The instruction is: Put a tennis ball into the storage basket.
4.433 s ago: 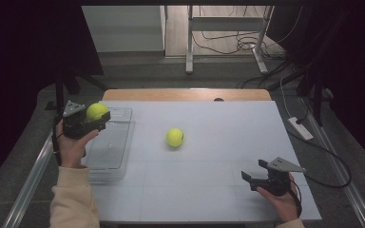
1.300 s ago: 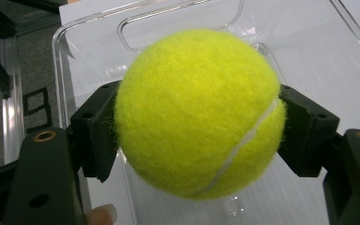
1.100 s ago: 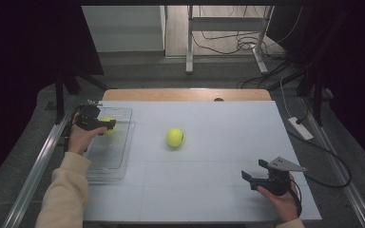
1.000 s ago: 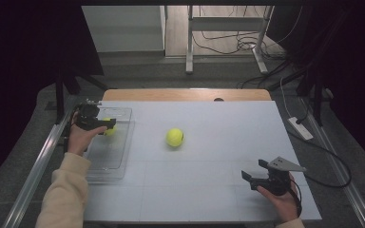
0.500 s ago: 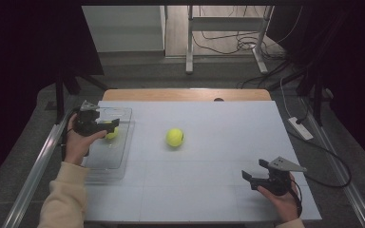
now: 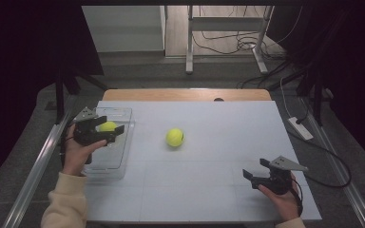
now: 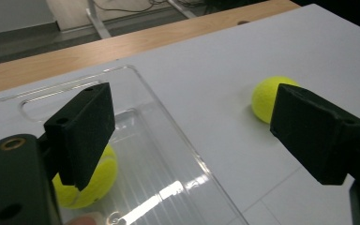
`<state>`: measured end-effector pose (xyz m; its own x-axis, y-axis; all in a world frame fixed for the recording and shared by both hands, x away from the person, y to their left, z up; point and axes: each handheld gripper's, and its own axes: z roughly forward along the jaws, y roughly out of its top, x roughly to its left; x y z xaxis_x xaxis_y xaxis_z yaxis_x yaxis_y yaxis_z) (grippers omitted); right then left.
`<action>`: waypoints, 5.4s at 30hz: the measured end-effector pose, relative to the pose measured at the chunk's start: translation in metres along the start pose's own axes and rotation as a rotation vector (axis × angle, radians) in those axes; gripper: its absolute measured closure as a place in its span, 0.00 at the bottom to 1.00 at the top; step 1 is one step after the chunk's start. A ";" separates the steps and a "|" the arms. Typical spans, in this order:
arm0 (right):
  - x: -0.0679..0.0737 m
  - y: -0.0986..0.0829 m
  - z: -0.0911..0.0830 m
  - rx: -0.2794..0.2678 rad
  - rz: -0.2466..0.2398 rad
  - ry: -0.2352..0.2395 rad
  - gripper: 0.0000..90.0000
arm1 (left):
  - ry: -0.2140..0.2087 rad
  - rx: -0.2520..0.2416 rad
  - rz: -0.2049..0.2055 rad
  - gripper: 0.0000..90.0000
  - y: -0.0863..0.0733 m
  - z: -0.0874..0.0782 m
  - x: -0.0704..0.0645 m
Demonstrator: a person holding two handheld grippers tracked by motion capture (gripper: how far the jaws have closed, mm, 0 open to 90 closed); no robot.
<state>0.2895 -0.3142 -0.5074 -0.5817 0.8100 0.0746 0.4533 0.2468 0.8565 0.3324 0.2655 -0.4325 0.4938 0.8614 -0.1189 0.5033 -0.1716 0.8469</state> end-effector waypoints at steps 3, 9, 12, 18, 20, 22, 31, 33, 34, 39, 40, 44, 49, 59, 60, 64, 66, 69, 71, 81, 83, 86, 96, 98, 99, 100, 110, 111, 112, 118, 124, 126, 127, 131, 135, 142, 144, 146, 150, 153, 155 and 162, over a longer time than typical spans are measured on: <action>0.000 0.000 0.001 0.001 -0.002 -0.002 0.15 | -0.018 -0.009 0.003 0.17 0.000 -0.002 -0.004; 0.001 0.001 0.001 0.001 -0.009 0.004 0.15 | -0.074 -0.014 0.006 0.16 -0.001 -0.002 -0.013; 0.001 0.001 0.002 0.000 -0.010 0.006 0.15 | -0.090 -0.015 0.009 0.16 -0.001 -0.001 -0.018; 0.001 0.001 0.002 0.001 -0.010 0.007 0.15 | -0.120 -0.007 0.008 0.16 0.001 0.003 -0.026; 0.001 0.001 0.002 0.002 -0.011 0.005 0.15 | -0.129 -0.002 0.015 0.16 0.002 0.005 -0.029; 0.001 0.001 0.001 0.001 -0.012 0.006 0.15 | -0.136 0.000 0.020 0.16 0.004 0.007 -0.033; 0.001 0.001 0.001 -0.001 -0.012 0.008 0.15 | -0.156 0.013 0.032 0.16 0.008 0.017 -0.043; 0.001 0.000 0.001 0.000 -0.010 0.008 0.15 | -0.162 0.020 0.033 0.16 0.009 0.020 -0.045; 0.001 0.000 0.001 0.000 -0.008 0.008 0.15 | -0.163 0.023 0.034 0.16 0.010 0.021 -0.046; 0.001 0.000 0.000 -0.003 -0.008 0.006 0.15 | -0.172 0.037 0.046 0.16 0.013 0.027 -0.053; 0.001 0.000 0.000 -0.001 -0.009 0.004 0.15 | -0.174 0.040 0.048 0.16 0.014 0.029 -0.054; 0.002 0.000 0.000 -0.002 -0.007 0.006 0.15 | -0.182 0.051 0.054 0.16 0.017 0.035 -0.059; 0.002 0.000 0.000 -0.002 -0.011 0.007 0.15 | -0.193 0.073 0.072 0.16 0.022 0.046 -0.066; 0.003 0.001 0.000 -0.001 -0.012 0.008 0.15 | -0.202 0.114 0.119 0.16 0.031 0.059 -0.079; 0.003 0.000 0.000 0.002 -0.015 0.006 0.15 | -0.202 0.117 0.122 0.16 0.032 0.060 -0.081; 0.002 0.001 0.000 -0.001 -0.015 0.007 0.15 | -0.208 0.132 0.132 0.16 0.035 0.067 -0.083; 0.002 0.001 0.001 -0.002 -0.013 0.009 0.15 | -0.210 0.137 0.130 0.16 0.035 0.070 -0.084; 0.002 0.002 0.001 -0.002 -0.015 0.011 0.15 | -0.215 0.143 0.129 0.16 0.036 0.074 -0.086; 0.003 0.001 0.002 -0.001 -0.015 0.012 0.15 | -0.216 0.146 0.130 0.16 0.037 0.075 -0.087; 0.003 0.001 0.002 -0.002 -0.015 0.013 0.15 | -0.226 0.173 0.142 0.16 0.045 0.089 -0.095; 0.003 0.001 0.002 -0.001 -0.015 0.013 0.15 | -0.226 0.180 0.142 0.16 0.046 0.092 -0.096; 0.003 0.001 0.002 -0.001 -0.015 0.013 0.15 | -0.233 0.190 0.138 0.16 0.048 0.097 -0.097; 0.003 0.001 0.002 0.001 -0.016 0.013 0.15 | -0.221 0.221 0.139 0.16 0.056 0.109 -0.100; 0.003 0.001 0.002 0.001 -0.017 0.013 0.15 | -0.222 0.224 0.141 0.16 0.057 0.110 -0.100; 0.003 0.001 0.002 0.001 -0.016 0.013 0.15 | -0.219 0.228 0.142 0.16 0.058 0.111 -0.100; 0.003 0.001 0.002 0.001 -0.016 0.013 0.15 | -0.219 0.227 0.138 0.16 0.059 0.112 -0.100; 0.003 0.001 0.002 0.001 -0.017 0.015 0.15 | -0.210 0.278 0.143 0.17 0.065 0.129 -0.102; 0.003 0.001 0.002 0.001 -0.017 0.015 0.15 | -0.209 0.282 0.141 0.17 0.066 0.132 -0.102; 0.003 0.001 0.002 0.002 -0.017 0.014 0.15 | -0.207 0.291 0.139 0.16 0.066 0.134 -0.102; 0.003 0.001 0.002 0.002 -0.017 0.015 0.15 | -0.197 0.322 0.133 0.17 0.069 0.145 -0.101; 0.003 0.001 0.003 0.003 -0.017 0.015 0.15 | -0.189 0.359 0.127 0.17 0.070 0.157 -0.099; 0.002 0.001 0.003 0.003 -0.017 0.015 0.15 | -0.188 0.364 0.126 0.17 0.070 0.158 -0.099; 0.002 0.001 0.003 0.003 -0.017 0.015 0.15 | -0.188 0.368 0.123 0.17 0.070 0.160 -0.099; 0.002 0.001 0.003 0.004 -0.017 0.015 0.15 | -0.188 0.378 0.123 0.17 0.070 0.163 -0.098; 0.002 0.001 0.003 0.004 -0.018 0.015 0.15 | -0.189 0.390 0.119 0.17 0.069 0.167 -0.098; 0.002 0.001 0.003 0.006 -0.018 0.015 0.15 | -0.186 0.435 0.116 0.15 0.063 0.178 -0.097; 0.002 0.001 0.003 0.005 -0.018 0.014 0.15 | -0.184 0.440 0.118 0.15 0.063 0.179 -0.098; 0.002 0.001 0.003 0.006 -0.017 0.014 0.15 | -0.182 0.449 0.117 0.15 0.061 0.182 -0.098; 0.002 0.001 0.003 0.006 -0.018 0.014 0.15 | -0.184 0.467 0.117 0.15 0.059 0.187 -0.098; 0.002 0.000 0.003 0.008 -0.019 0.015 0.15 | -0.188 0.483 0.124 0.14 0.057 0.191 -0.100; 0.002 0.000 0.003 0.008 -0.019 0.015 0.15 | -0.190 0.486 0.121 0.14 0.055 0.193 -0.100; 0.002 0.000 0.003 0.011 -0.017 0.015 0.15 | -0.181 0.508 0.115 0.12 0.052 0.198 -0.100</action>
<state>0.2909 -0.3111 -0.5088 -0.5996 0.7974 0.0679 0.4507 0.2663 0.8520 0.4492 0.0756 -0.4793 0.6572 0.7353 -0.1656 0.6959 -0.5074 0.5082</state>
